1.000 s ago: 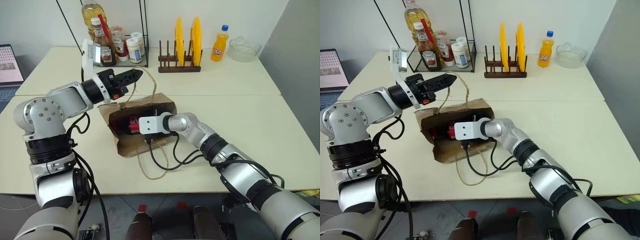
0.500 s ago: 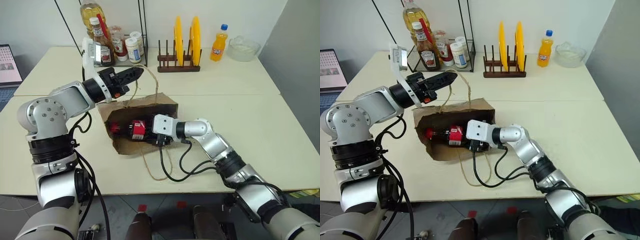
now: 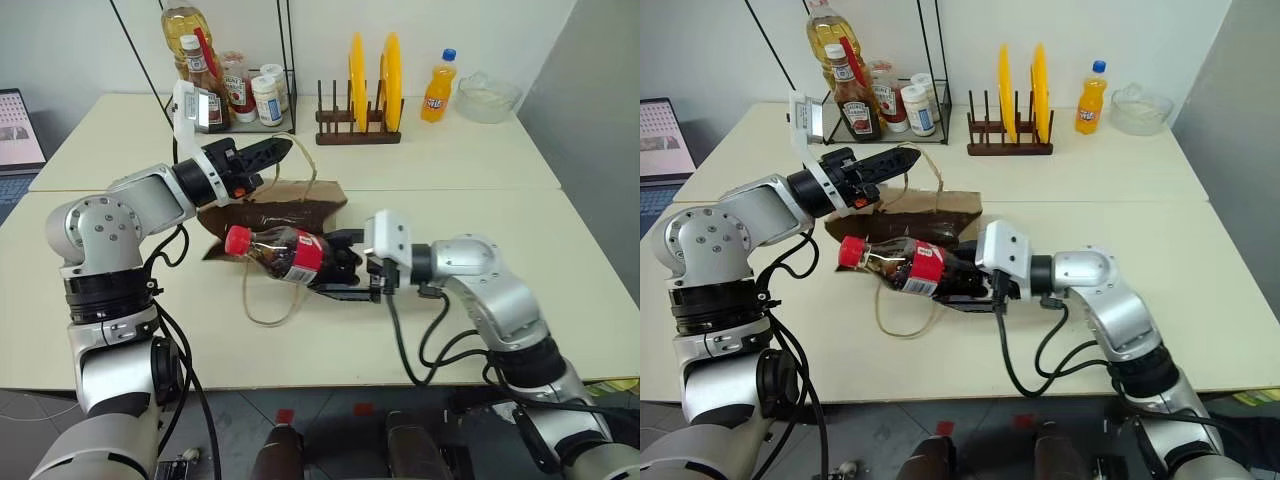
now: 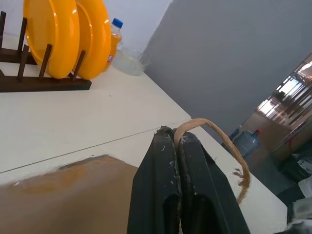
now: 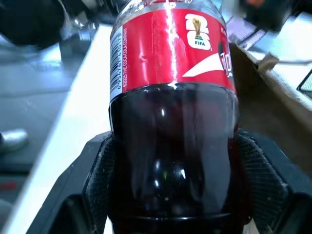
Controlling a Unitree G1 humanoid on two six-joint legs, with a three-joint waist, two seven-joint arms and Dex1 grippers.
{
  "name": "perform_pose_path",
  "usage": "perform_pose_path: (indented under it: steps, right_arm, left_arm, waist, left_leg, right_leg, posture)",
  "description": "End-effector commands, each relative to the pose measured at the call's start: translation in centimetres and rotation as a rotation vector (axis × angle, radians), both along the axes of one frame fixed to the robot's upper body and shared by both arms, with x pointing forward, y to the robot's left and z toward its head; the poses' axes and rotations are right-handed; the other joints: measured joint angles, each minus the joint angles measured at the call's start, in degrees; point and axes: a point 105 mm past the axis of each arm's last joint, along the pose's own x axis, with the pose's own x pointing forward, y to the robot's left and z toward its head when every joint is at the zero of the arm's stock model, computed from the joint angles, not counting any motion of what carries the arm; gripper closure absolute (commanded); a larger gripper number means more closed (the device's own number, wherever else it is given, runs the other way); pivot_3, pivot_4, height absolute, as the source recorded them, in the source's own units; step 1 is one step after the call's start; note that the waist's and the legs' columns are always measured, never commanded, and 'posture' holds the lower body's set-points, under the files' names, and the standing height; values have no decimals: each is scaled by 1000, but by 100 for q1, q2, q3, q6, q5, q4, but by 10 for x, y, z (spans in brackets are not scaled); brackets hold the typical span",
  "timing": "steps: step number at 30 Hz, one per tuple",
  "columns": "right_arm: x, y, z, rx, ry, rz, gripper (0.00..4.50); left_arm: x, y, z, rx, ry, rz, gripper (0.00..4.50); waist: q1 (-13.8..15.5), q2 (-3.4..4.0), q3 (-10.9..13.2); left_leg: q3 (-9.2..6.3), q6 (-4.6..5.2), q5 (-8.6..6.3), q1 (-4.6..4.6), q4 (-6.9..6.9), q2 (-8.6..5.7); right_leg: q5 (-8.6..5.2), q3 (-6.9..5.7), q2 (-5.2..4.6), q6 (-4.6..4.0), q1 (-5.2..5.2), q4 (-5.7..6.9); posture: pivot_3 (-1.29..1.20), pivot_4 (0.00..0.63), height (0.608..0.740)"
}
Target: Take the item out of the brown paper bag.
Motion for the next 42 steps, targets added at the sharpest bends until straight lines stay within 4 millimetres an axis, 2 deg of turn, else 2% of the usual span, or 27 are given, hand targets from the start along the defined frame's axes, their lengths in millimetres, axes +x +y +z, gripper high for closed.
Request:
perform_pose_path:
  steps: [1, 4, 6, 10, 15, 18, 22, 27, 30, 31, 37, 42]
  right_arm:
    - [-17, -14, 29, 83, -12, -23, 1337]
    - [-14, -28, 34, 82, -5, -112, 1337]
    - [-5, -41, 35, 62, -15, -201, 1337]
    - [51, -113, 9, -180, -90, -626, 1337]
    - [83, -157, -9, -351, -146, -814, 1337]
    - [89, -170, -38, -534, -141, -799, 1337]
    - [99, -175, -60, -586, -81, -797, 1337]
    - [102, -178, -69, -601, -12, -789, 1337]
    - [104, -178, -69, -591, 0, -784, 372]
    - [104, -177, -68, -584, -1, -779, 36]
    - [94, -167, -51, -548, -50, -732, 36]
    - [76, -140, -9, -371, -121, -683, 36]
  left_arm:
    - [-3, 1, 18, 0, -67, -7, 4500]
    - [-3, 2, 17, 4, -65, -8, 4500]
    - [-3, 2, 17, 6, -64, -8, 4500]
    - [-1, 1, 17, 8, -63, -10, 4500]
    - [1, -1, 18, 8, -64, -15, 4500]
    - [1, -3, 19, 8, -65, -19, 4500]
    - [1, -4, 20, 9, -69, -21, 4500]
    - [-1, -1, 20, 10, -72, -10, 4500]
    - [-2, 0, 19, 7, -71, -4, 4500]
    - [-3, 1, 18, 7, -71, -2, 4500]
    - [-5, 4, 18, 3, -72, 9, 4500]
    - [-11, 2, 19, -1, -74, 0, 4500]
  waist:
    - [2, 0, 0]
    - [10, 0, 0]
    - [11, 0, 0]
    - [33, -1, 0]
    - [49, 0, 0]
    - [9, -1, 0]
    - [-33, 0, 0]
    - [-37, -1, 0]
    - [-36, -1, 0]
    - [-35, -1, 0]
    - [-19, -1, 0]
    - [-12, 0, 0]
  left_leg:
    - [0, 0, 0, -1, 0, 0]
    - [0, 0, 0, 0, 0, 0]
    - [0, 1, 0, 0, 0, 0]
    - [2, 2, -1, -3, 2, -2]
    - [5, 2, -1, -8, 2, -3]
    - [13, 2, 0, -13, 2, -3]
    - [16, 2, 0, -11, 3, -3]
    - [17, 7, 4, -3, 6, -2]
    - [17, 7, 4, -1, 8, -2]
    - [17, 7, 4, -2, 8, -2]
    - [16, 7, 4, -7, 7, -2]
    - [16, 7, 4, -8, 8, -2]
  right_leg:
    - [0, 0, 0, 0, 0, 0]
    - [0, 0, 0, 0, 0, 1]
    - [0, 0, 0, 0, 0, 2]
    - [0, 0, 0, 0, 1, -4]
    - [-1, 3, -1, 0, -4, -6]
    - [0, 7, -3, 0, -5, -12]
    - [0, 8, -3, 0, -6, -9]
    - [2, 10, -3, 2, 1, -6]
    - [3, 11, -3, 3, 3, -6]
    - [3, 11, -3, 3, 3, -6]
    - [3, 10, -3, 2, 0, -8]
    - [3, 9, -3, 2, 0, -6]
  posture:
    - [0, 150, 740]
    - [0, 150, 740]
    - [0, 150, 740]
    - [0, 150, 740]
    - [0, 150, 740]
    - [0, 150, 740]
    - [0, 150, 740]
    - [0, 150, 740]
    - [0, 150, 740]
    - [0, 150, 740]
    - [0, 150, 740]
    - [0, 150, 740]
